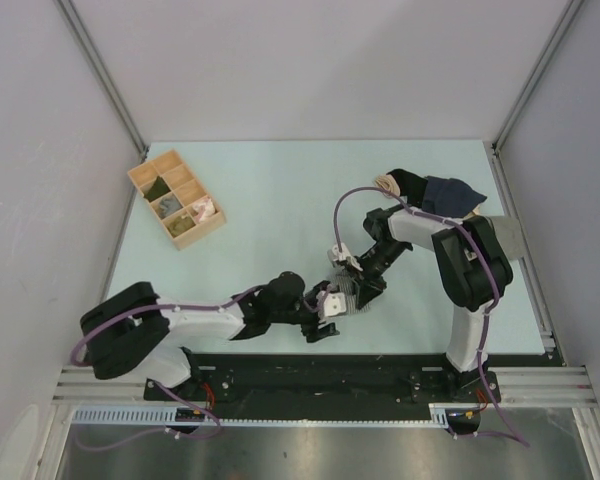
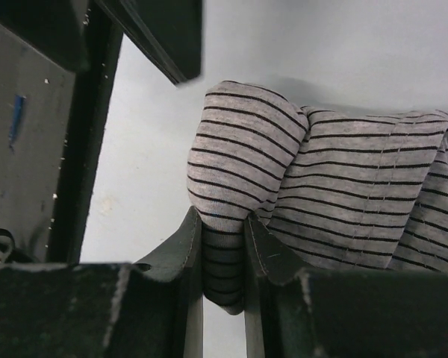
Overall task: Roll the underwear
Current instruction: Roll the underwear to the center of the board.
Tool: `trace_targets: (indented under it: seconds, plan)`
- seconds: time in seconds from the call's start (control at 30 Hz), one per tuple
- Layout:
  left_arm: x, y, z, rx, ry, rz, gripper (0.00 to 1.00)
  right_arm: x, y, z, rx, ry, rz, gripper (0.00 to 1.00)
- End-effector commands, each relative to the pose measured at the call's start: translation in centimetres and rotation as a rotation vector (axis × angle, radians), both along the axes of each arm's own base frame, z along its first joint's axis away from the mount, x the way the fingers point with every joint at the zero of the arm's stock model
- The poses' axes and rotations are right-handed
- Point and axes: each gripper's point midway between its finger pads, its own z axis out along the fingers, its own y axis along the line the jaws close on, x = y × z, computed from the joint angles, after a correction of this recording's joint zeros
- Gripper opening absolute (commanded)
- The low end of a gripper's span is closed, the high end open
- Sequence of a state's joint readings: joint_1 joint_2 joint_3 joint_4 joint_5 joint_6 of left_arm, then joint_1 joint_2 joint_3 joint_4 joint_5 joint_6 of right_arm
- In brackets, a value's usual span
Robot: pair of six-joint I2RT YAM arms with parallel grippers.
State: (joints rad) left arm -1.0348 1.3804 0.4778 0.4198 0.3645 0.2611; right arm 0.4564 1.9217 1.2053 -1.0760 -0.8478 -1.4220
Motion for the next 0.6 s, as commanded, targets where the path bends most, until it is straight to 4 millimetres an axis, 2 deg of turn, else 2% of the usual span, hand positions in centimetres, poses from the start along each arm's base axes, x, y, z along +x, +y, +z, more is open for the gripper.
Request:
trace_targets:
  seconds: [0.0, 0.17, 0.3, 0.43, 0.5, 0.53, 0.57]
  plan:
    - [2.7, -1.9, -0.6, 0.116, -0.144, 0.011, 0.72, -2.9, -1.4, -0.2, -0.091, 0.185, -0.028, 0.1]
    - [4.3, -2.7, -1.1, 0.169, -0.196, 0.054, 0.73, -2.5, -1.6, -0.4, -0.094, 0.185, -0.047, 0.12]
    - [4.4, -2.4, -2.5, 0.223, -0.194, 0.046, 0.7, -2.3, -1.6, -0.6, -0.094, 0.184, -0.053, 0.14]
    - [3.9, -2.4, -4.2, 0.29, -0.157, 0.01, 0.56, -2.3, -1.5, -0.5, -0.084, 0.189, -0.059, 0.16]
    - [3.6, -2.7, -4.5, 0.305, -0.135, -0.008, 0.49, -2.3, -1.4, -0.3, -0.078, 0.19, -0.062, 0.18]
    - [3.6, -2.7, -5.1, 0.325, -0.121, -0.013, 0.37, -2.3, -1.3, -0.2, -0.075, 0.189, -0.065, 0.19]
    - [3.7, -2.8, -5.2, 0.342, -0.106, -0.011, 0.3, -2.2, -1.3, 0.1, -0.071, 0.181, -0.071, 0.2]
